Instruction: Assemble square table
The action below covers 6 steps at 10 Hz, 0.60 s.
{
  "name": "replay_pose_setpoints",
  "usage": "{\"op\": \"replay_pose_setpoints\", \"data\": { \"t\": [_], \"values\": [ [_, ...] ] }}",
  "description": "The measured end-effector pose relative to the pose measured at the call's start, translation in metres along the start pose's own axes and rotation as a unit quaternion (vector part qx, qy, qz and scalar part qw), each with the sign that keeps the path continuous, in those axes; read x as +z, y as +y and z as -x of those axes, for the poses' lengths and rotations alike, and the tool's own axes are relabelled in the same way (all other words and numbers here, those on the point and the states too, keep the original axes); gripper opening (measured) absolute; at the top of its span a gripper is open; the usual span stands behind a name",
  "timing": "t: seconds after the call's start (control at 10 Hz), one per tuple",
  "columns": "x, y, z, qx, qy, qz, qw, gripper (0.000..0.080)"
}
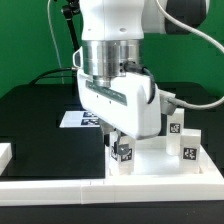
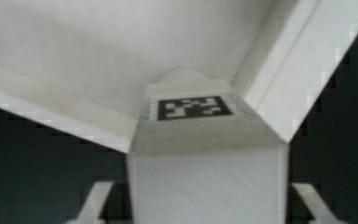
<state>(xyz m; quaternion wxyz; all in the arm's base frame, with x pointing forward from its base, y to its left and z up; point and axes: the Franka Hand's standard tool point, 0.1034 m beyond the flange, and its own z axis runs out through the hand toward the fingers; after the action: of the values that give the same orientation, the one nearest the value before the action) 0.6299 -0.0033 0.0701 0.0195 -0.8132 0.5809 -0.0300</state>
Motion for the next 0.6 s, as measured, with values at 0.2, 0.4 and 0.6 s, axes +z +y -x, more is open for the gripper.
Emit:
{"op": "replay_pose_setpoints", "data": {
  "t": [0.2,0.4,0.6],
  "values": [
    [0.0004,0.0053,-0.0078,0.127,-0.010,0.005,0.992,0.0289],
    [0.0002,0.0080,-0.0076,0.258,-0.026,0.004,0.966,0.0290],
    [-0.0004,0.0084,-0.0049,0.363,-0.034,0.006,0.931,0.0291]
  ]
}}
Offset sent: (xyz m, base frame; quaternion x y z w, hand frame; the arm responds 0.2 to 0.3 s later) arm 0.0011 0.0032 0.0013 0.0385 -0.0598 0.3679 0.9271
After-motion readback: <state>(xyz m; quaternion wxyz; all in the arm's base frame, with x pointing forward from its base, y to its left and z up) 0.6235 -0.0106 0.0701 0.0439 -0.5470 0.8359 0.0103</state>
